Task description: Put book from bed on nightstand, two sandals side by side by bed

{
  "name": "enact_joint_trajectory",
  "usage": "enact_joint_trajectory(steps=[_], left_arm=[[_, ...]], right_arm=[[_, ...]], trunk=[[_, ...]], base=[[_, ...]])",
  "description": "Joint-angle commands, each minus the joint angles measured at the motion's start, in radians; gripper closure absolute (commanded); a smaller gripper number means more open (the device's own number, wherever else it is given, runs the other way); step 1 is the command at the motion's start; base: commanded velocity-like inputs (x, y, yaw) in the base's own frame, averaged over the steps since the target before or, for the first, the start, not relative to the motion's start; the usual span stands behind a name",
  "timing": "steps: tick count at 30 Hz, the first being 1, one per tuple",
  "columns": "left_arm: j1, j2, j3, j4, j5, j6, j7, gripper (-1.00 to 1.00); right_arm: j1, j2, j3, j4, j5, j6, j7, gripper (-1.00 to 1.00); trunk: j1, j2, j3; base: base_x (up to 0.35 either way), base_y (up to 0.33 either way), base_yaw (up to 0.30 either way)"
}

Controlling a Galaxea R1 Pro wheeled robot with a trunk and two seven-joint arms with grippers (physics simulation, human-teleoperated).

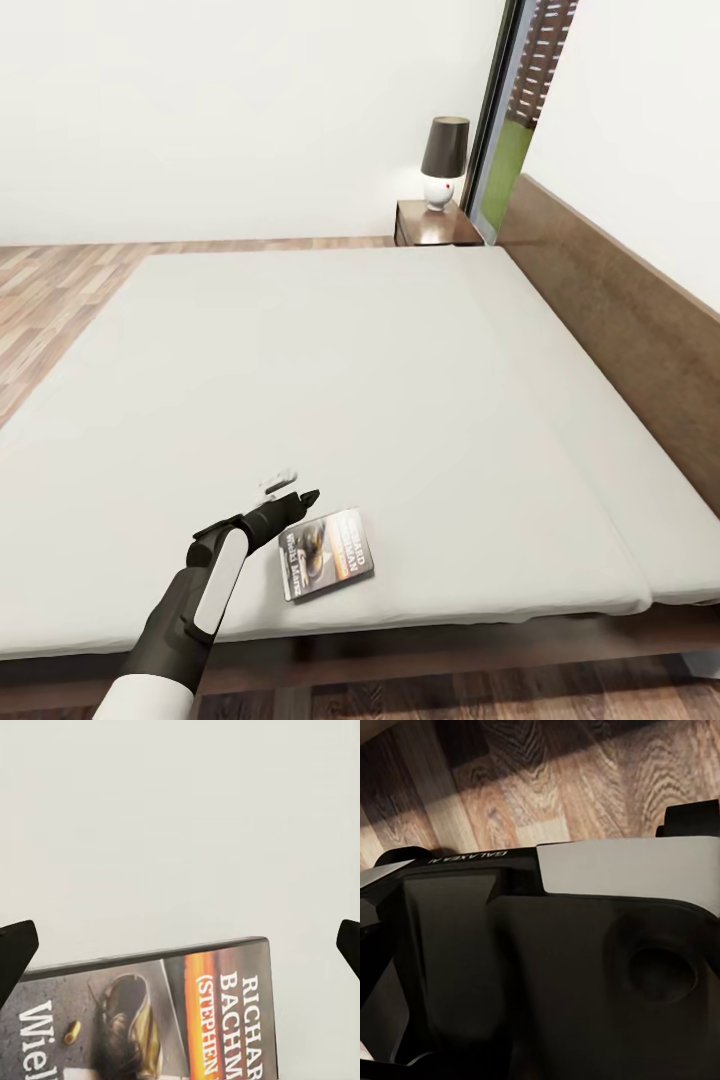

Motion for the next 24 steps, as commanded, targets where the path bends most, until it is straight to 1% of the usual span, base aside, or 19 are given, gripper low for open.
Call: enact_joint_trajectory(steps=[1, 22, 24], left_arm=[[0.000, -0.001, 0.001, -0.001, 0.007, 0.005, 0.003, -1.00], [0.000, -0.001, 0.002, -0.001, 0.008, 0.005, 0.003, -1.00], [0.000, -0.001, 0.002, -0.001, 0.008, 0.005, 0.003, -1.00]], right_arm=[[0.000, 0.000, -0.008, 0.001, -0.001, 0.003, 0.005, -1.00], [-0.001, 0.000, -0.008, 0.001, -0.001, 0.003, 0.005, -1.00], [-0.001, 0.000, -0.008, 0.001, -0.001, 0.003, 0.005, -1.00]], trunk=[[0.004, -0.008, -0.004], [0.084, -0.155, -0.070], [0.084, -0.155, -0.070]], base=[[0.000, 0.000, 0.000], [0.000, 0.000, 0.000], [0.000, 0.000, 0.000]])
